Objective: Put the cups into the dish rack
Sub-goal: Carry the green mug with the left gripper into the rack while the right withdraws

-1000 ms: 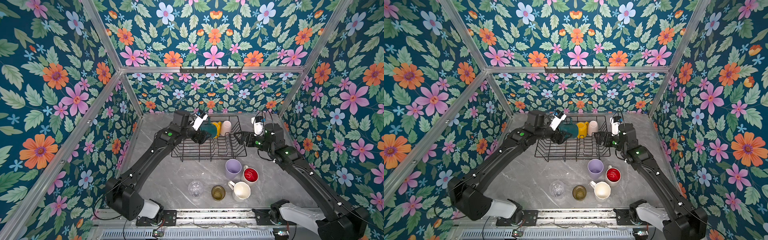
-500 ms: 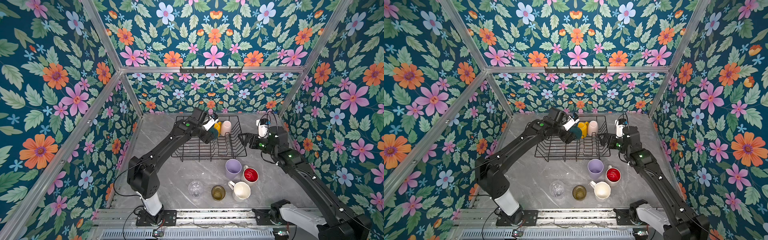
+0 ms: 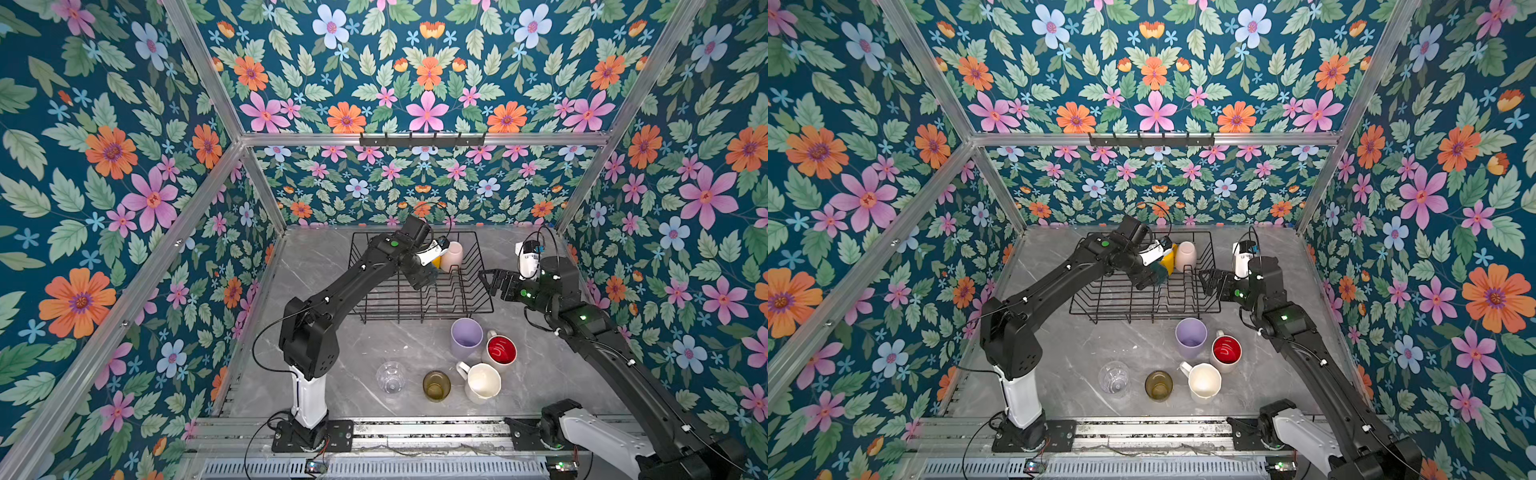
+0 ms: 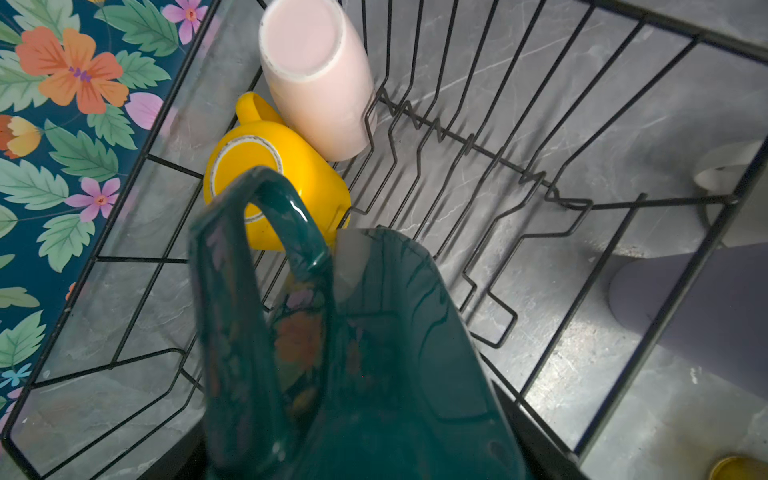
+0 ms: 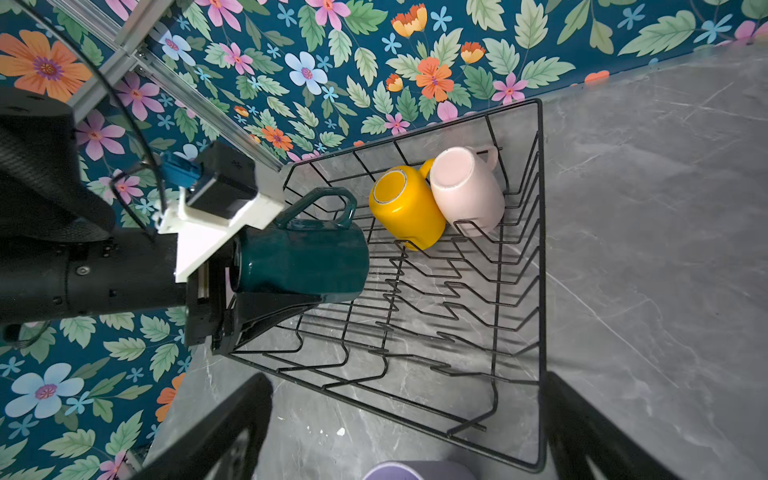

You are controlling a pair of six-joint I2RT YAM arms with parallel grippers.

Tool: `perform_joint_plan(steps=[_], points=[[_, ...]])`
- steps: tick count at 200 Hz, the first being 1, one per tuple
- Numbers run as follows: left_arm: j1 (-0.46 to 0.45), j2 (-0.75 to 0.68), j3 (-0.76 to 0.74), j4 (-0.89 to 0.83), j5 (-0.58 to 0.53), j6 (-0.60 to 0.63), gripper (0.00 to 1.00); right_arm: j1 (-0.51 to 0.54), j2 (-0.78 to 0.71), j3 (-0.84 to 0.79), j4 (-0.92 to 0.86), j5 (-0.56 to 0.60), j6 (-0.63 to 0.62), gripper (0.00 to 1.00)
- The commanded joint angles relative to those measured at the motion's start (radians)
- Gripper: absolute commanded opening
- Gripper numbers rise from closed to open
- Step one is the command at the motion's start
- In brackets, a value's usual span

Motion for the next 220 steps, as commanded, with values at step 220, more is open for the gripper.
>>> perform_joint_plan(steps=[220], points=[[-0.044,0.201,0.065,0.036,-0.001,0.042,0.00,-0.012,-0.027,-0.039,0.011,-0.003,0.018,0.99]])
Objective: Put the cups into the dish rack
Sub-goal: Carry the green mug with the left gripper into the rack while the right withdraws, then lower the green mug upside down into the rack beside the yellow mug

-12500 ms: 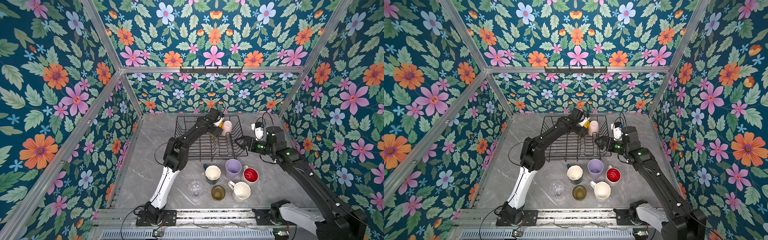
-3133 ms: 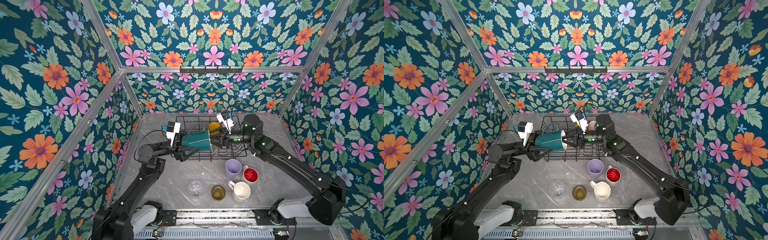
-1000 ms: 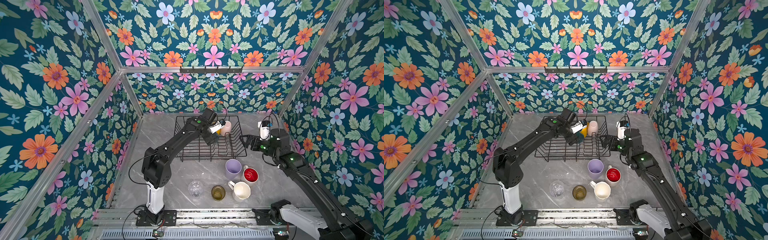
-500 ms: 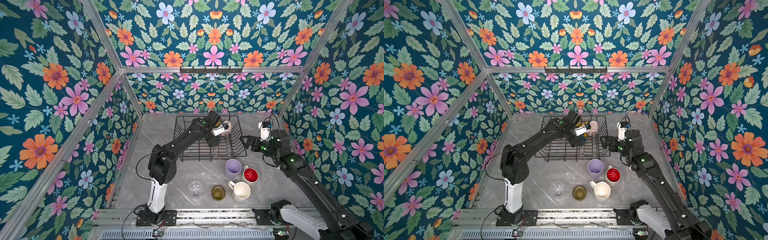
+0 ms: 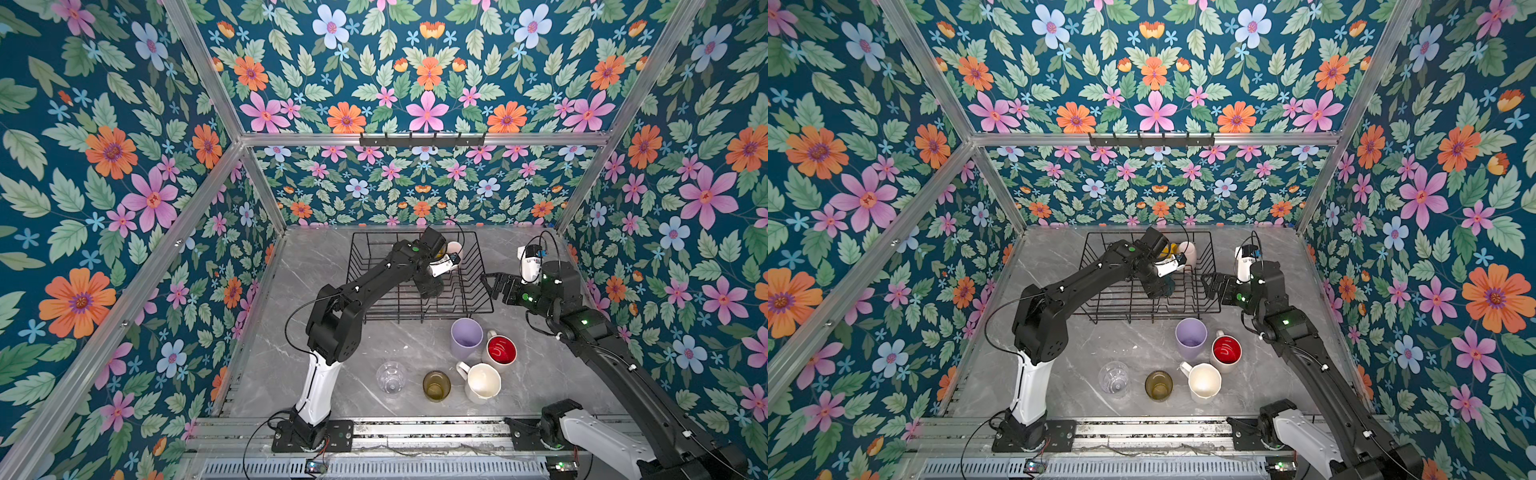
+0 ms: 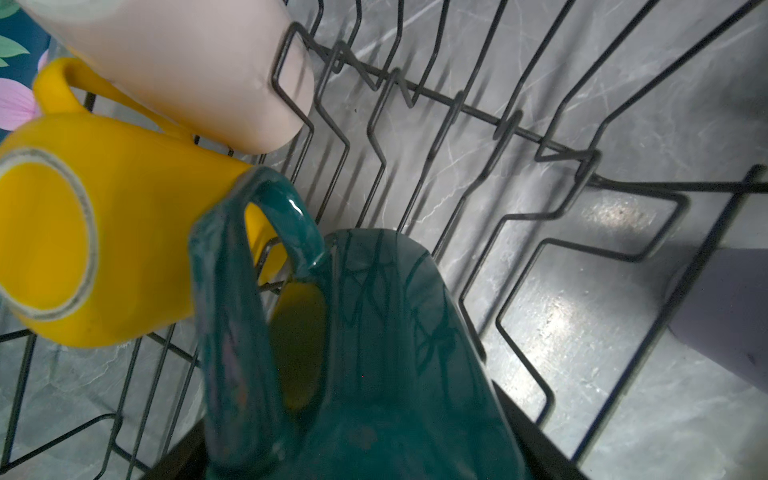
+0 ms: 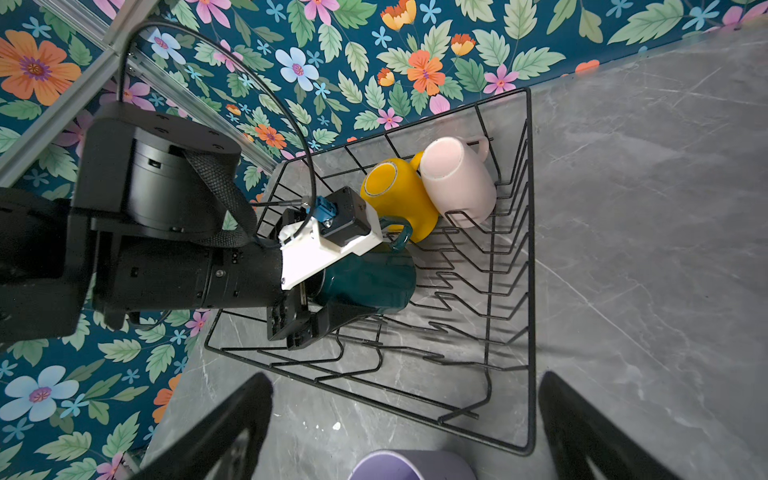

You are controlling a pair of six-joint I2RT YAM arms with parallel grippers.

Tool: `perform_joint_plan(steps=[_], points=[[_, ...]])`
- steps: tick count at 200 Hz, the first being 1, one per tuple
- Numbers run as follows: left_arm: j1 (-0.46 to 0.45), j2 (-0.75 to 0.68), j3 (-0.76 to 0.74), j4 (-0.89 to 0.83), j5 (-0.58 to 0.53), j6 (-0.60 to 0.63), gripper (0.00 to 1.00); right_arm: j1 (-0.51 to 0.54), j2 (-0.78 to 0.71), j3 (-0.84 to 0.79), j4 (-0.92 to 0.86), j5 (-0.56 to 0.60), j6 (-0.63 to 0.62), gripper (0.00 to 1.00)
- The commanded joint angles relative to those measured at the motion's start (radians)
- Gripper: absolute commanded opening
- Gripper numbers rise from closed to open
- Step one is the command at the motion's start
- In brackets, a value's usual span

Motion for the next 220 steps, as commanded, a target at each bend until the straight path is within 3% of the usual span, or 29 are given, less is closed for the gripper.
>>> perform_joint_plan(steps=[1,27,117,220], points=[[-0.003,0.006,0.008,0.022,0.004,-0.010,0.00,-0.001,0.000,0.000,0.012,-0.002,0.010,0.99],[-0.003,0.023,0.013,0.028,-0.002,-0.024,0.11,-0.001,0.000,0.000,0.011,-0.002,0.010,0.99],[-0.005,0.079,0.017,0.060,-0.044,-0.041,0.68,-0.003,0.011,-0.002,0.021,-0.012,0.014,0.99],[-0.006,0.094,0.005,0.070,-0.042,-0.047,0.94,-0.008,0.017,-0.002,0.024,-0.018,0.013,0.99]])
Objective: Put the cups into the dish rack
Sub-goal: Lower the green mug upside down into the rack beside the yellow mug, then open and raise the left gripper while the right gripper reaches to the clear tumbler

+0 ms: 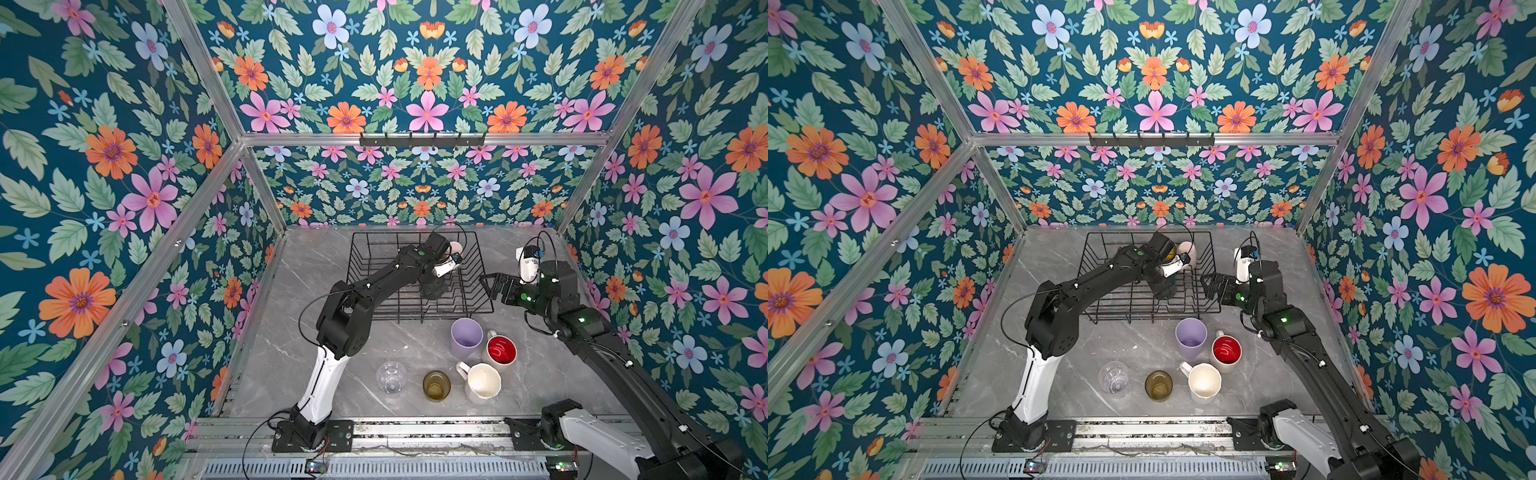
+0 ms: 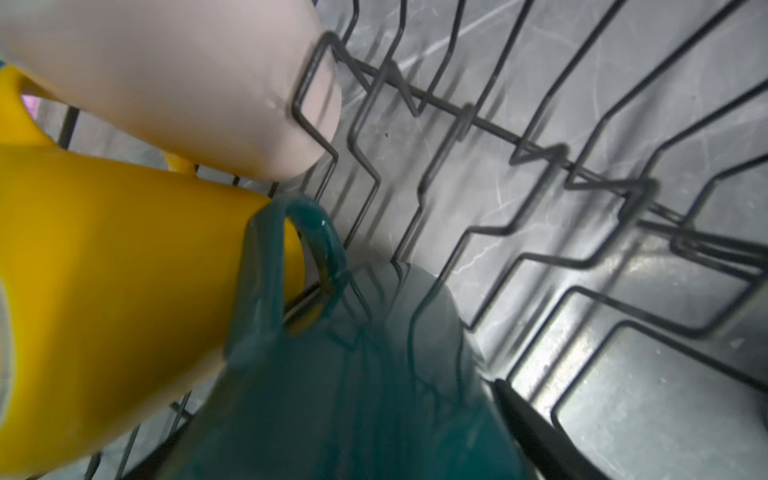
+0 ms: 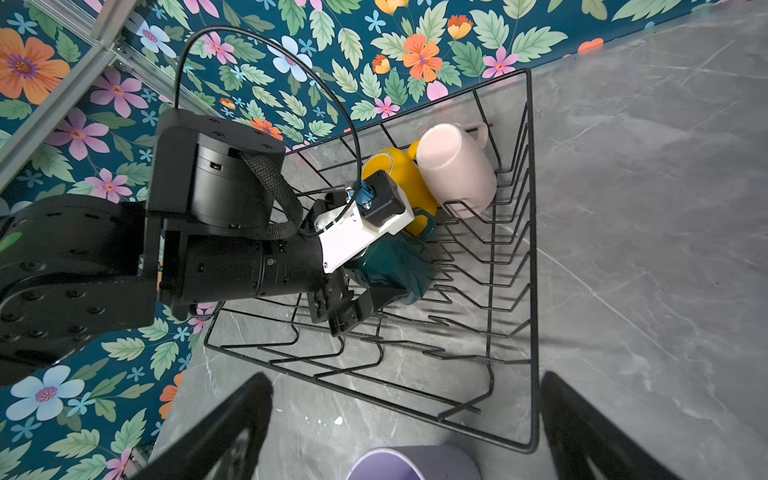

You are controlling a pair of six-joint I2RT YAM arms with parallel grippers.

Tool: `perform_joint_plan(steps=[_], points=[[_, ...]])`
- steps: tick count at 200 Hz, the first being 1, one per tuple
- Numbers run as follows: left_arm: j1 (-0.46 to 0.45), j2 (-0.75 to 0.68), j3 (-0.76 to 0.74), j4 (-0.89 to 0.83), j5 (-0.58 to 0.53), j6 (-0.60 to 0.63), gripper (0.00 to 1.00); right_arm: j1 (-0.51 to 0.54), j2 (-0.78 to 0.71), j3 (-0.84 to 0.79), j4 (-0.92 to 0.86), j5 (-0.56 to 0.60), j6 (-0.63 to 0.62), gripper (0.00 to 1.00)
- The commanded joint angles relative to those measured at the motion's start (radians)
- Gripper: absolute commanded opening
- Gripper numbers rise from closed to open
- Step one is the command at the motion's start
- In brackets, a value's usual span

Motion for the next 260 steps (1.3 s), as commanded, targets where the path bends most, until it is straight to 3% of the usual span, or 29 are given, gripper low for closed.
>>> perform_joint_plan(steps=[1,88,152,222,260], points=[[-0.003,0.004,-0.006,-0.040,-0.001,0.008,0.94,-0.001,-0.003,0.003,0.024,0.001,-0.003,0.99],[-0.003,-0.069,-0.045,0.010,0.011,-0.004,0.99,-0.003,-0.012,0.004,0.013,0.004,-0.003,0.99],[0.014,-0.233,-0.175,0.189,0.004,-0.064,0.99,-0.004,-0.011,0.020,-0.009,0.010,-0.017,0.99],[0.088,-0.540,-0.473,0.541,-0.097,-0.239,0.99,0.014,0.054,0.107,-0.122,-0.005,-0.087,0.93],[0.262,-0.781,-0.755,0.803,-0.072,-0.480,0.99,0.214,0.137,0.201,-0.227,0.073,-0.170,0.89]])
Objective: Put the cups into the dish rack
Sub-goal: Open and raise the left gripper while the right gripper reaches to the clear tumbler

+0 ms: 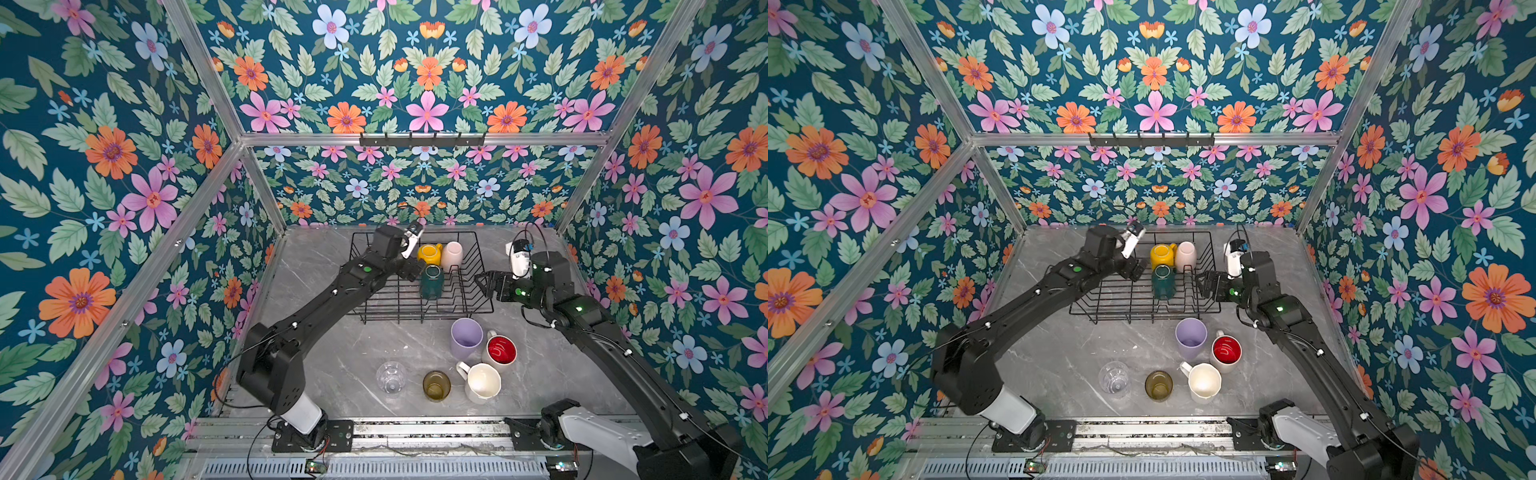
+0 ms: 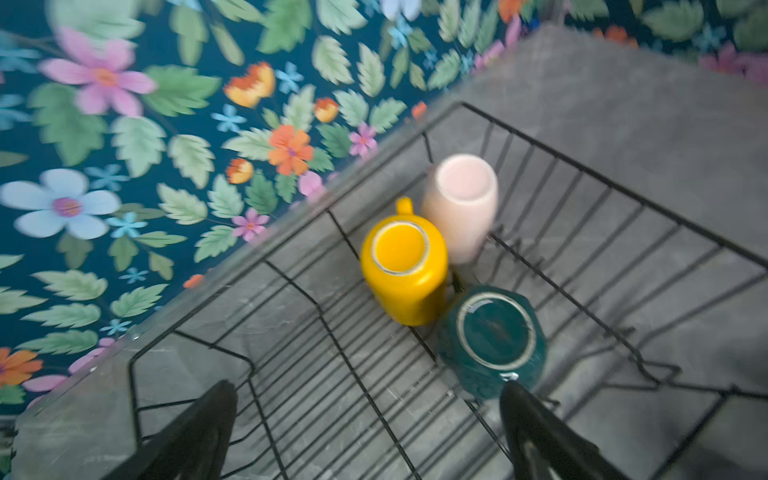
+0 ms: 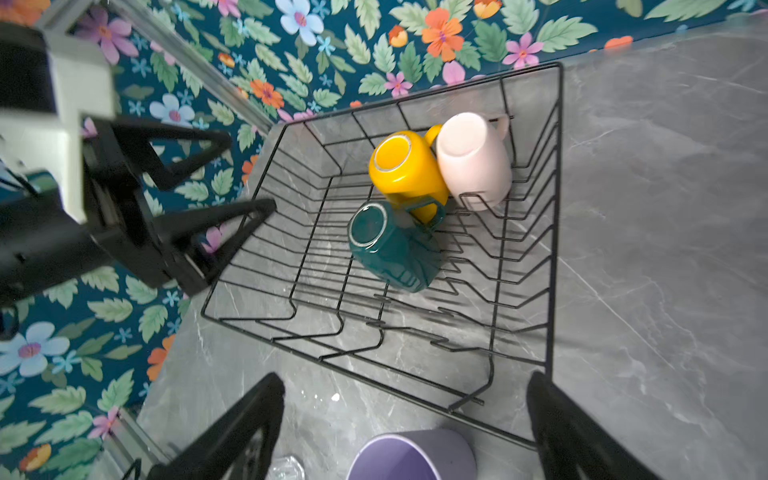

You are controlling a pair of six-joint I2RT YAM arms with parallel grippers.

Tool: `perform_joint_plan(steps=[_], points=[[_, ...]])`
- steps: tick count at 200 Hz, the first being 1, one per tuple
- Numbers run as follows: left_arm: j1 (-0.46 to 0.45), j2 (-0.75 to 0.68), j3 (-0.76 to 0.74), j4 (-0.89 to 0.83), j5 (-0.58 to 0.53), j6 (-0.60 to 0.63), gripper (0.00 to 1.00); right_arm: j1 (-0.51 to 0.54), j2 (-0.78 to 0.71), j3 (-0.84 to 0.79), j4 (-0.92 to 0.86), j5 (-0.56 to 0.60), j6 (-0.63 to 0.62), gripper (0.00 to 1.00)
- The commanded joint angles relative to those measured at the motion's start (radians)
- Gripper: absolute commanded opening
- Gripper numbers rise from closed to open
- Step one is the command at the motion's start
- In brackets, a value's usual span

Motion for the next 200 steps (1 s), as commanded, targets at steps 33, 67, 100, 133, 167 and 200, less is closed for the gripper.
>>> perform_joint_plan(steps=[33,67,100,133,167,200], points=[[0.193,-0.332,-0.340,0.367,-0.020,-0.304,0.99,0.285,0.132,0.095,-0.159,0.064,-0.083,0.83],[0.224,-0.468,-0.438,0.369,-0.109,-0.349,0.99,0.451,0.226,0.121,-0.179,0.062,-0.061,0.78],[0.237,-0.550,-0.506,0.372,-0.182,-0.383,0.99,0.556,0.329,0.136,-0.165,0.042,-0.032,0.71],[0.250,-0.611,-0.549,0.367,-0.251,-0.402,0.99,0.638,0.428,0.159,-0.150,0.034,-0.006,0.67],[0.261,-0.659,-0.572,0.357,-0.285,-0.409,0.99,0.689,0.520,0.176,-0.148,0.031,0.027,0.61],[0.265,-0.702,-0.589,0.352,-0.317,-0.409,0.99,0.709,0.599,0.192,-0.138,0.041,0.048,0.54]])
